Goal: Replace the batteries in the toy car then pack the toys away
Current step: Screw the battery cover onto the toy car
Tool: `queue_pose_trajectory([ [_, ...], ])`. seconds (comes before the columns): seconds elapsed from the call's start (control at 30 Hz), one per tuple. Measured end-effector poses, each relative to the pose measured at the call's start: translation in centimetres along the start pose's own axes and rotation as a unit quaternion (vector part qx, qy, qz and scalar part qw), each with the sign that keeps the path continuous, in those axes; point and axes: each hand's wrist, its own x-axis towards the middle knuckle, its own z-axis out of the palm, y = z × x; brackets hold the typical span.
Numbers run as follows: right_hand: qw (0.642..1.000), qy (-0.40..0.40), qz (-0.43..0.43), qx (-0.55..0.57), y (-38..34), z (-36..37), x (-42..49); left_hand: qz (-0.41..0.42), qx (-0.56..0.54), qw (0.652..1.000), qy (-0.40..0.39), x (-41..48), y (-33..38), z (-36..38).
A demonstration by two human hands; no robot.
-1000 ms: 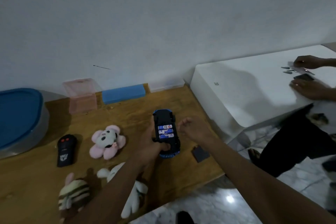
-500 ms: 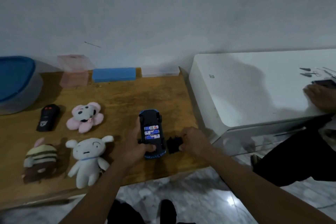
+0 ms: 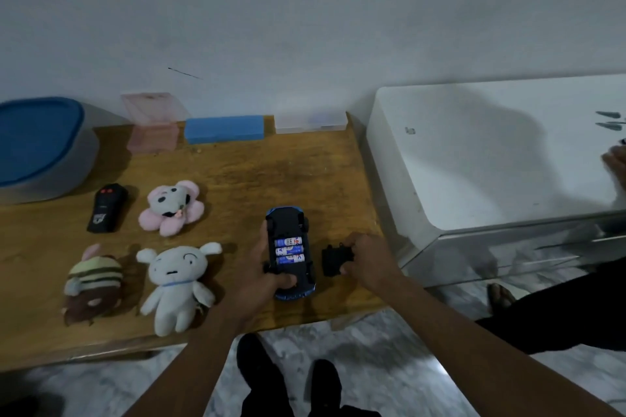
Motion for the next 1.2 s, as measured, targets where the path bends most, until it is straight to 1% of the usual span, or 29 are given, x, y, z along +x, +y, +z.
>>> queue_pose_trajectory([
  [0.13,0.992,0.042,0.046,0.113,0.6,-0.4,-0.2,0.005,0.008,1.000,-0.012,0.2,-0.3,0.0],
  [0.27,0.967,0.064,0.094,0.226,1.0,-1.4,-0.2,0.000,0.018,1.000,0.000,-0.1,-0.2,0.2],
  [0.37,0.951,0.074,0.114,0.277,1.1,-3.0,-0.7,0.003,0.021,1.000,-0.008,-0.4,-0.3,0.1],
  [0.47,0.936,0.075,0.110,0.327,0.8,-5.0,-1.2,0.004,0.025,1.000,-0.013,-0.7,0.1,0.3],
  [0.6,0.917,0.057,0.070,0.389,-1.2,-7.3,-2.2,0.019,0.040,0.999,-0.030,-0.9,1.1,0.7],
  [0.63,0.916,0.054,0.059,0.394,-1.8,-7.6,-2.4,0.026,0.040,0.998,-0.036,-0.8,1.4,0.8],
  [0.77,0.932,0.041,0.028,0.358,-4.5,-7.7,-2.7,0.060,0.029,0.995,-0.069,-0.6,2.8,0.8],
  [0.83,0.936,0.044,0.019,0.348,-5.8,-7.7,-2.7,0.060,0.012,0.995,-0.080,-0.4,3.3,0.5],
  [0.9,0.939,0.053,0.011,0.340,-6.6,-7.6,-2.6,0.058,0.010,0.995,-0.079,-0.4,3.7,0.1],
  [1.2,0.959,0.076,0.003,0.274,-9.6,-7.1,-2.1,0.097,0.033,0.991,-0.089,-0.4,4.9,-1.8],
])
